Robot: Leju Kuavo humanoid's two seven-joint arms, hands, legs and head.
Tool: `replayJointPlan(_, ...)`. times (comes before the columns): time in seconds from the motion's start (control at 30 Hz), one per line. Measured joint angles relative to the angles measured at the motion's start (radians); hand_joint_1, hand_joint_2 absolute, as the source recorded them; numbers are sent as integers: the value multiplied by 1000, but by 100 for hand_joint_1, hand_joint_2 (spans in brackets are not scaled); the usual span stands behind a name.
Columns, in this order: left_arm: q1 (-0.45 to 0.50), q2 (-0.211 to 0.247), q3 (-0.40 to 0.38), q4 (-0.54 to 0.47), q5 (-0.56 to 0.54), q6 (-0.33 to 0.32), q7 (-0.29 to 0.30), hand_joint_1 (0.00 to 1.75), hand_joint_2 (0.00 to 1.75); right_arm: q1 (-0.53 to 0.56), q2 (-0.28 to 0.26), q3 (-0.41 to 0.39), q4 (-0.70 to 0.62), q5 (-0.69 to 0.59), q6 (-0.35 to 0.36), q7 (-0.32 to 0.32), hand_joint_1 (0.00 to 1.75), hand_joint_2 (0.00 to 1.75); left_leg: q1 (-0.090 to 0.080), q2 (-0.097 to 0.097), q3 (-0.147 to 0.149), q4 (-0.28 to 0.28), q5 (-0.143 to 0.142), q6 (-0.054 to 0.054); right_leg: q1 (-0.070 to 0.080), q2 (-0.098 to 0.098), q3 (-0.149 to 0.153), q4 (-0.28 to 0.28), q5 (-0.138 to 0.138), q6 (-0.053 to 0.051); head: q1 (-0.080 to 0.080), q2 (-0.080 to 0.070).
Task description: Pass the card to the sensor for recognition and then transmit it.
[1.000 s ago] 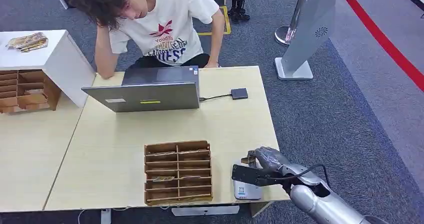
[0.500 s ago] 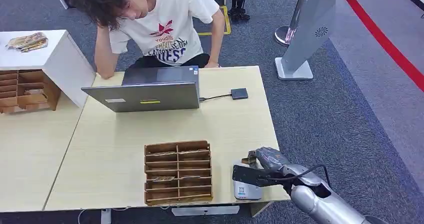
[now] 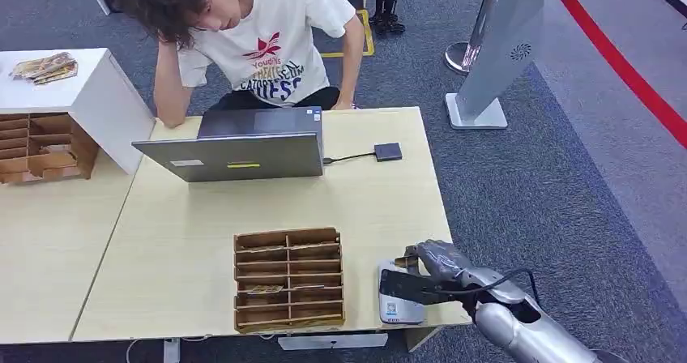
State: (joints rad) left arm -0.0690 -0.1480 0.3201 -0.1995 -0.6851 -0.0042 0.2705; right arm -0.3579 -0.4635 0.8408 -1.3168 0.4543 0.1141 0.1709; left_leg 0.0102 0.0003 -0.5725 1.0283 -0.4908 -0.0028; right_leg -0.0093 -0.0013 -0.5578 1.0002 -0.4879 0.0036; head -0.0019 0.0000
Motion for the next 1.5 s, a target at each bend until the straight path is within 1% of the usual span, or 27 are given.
replayJointPlan(0.63,1,0,0,0,0,0,-1,0,0,12,-9,-6,-16,-2,0,3,175,175,0,0,0,0,0,0,0,0,0,0,0,0,0,0)
replayJointPlan(1.17,5,3,0,0,0,0,-19,0,0,39,-19,-19,-47,-4,-16,10,175,175,0,0,0,0,0,0,0,0,0,0,0,0,0,0)
replayJointPlan(1.37,13,4,0,0,5,1,-33,0,0,81,-17,-50,-75,10,-88,10,175,175,0,0,-1,0,0,0,0,0,0,0,0,0,0,0)
replayJointPlan(1.5,16,4,0,0,10,3,-42,0,0,128,19,-103,-110,34,-172,3,175,175,0,0,-1,0,0,0,0,0,-1,0,0,0,0,0)
